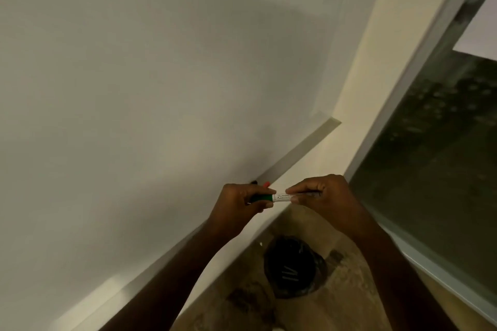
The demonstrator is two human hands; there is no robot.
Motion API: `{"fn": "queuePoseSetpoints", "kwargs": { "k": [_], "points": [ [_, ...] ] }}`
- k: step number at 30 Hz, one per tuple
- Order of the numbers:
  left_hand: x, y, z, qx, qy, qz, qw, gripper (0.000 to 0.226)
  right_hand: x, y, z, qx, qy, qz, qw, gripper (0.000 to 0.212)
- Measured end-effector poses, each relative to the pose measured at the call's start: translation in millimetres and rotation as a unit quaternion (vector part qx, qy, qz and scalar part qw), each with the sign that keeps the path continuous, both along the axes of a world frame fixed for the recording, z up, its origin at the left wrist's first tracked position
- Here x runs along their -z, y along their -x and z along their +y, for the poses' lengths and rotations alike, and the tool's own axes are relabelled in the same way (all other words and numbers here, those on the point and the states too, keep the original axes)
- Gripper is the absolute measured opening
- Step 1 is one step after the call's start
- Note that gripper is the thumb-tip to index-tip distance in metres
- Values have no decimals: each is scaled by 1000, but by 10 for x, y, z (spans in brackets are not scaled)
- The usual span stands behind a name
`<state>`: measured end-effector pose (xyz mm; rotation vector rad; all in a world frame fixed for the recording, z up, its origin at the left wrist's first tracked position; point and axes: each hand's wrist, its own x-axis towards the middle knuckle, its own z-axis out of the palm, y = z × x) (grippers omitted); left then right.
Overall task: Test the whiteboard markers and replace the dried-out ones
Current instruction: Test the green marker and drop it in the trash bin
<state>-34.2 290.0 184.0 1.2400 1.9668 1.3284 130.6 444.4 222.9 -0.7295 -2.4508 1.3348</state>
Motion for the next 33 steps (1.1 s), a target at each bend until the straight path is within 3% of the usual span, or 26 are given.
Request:
{"fn": "queuePoseSetpoints", "kwargs": {
  "k": [4, 10, 16, 20, 23, 27, 31, 33],
  "points": [
    [479, -48, 333, 50, 45, 27, 997, 23, 490, -168, 226, 24, 53, -47, 997, 13],
    [1220, -120, 727, 105, 116, 90, 984, 22, 1351, -288, 642, 10, 17, -128, 992, 16],
    [1998, -139, 1180, 167, 219, 44, 960, 30, 2225, -441, 1004, 9, 42, -182, 982, 20],
    [2503, -240, 1521, 189, 224, 30, 956, 29, 2847, -521, 1201, 40, 62, -183, 980, 22],
    [3035, -312, 1699, 209, 225, 32, 951, 27, 3401, -589, 1302, 46, 73, -189, 978, 35],
    [3832, -372, 1852, 225, 246, 22, 942, 25, 4220, -654, 1392, 47, 72, -201, 976, 24],
    [4792, -394, 1940, 218, 276, 20, 936, 38, 4998, -681, 1419, 42, 56, -192, 979, 38],
    [5258, -407, 1952, 203, 290, 29, 935, 39, 5449, -697, 1440, 44, 41, -187, 981, 29]
  ]
}}
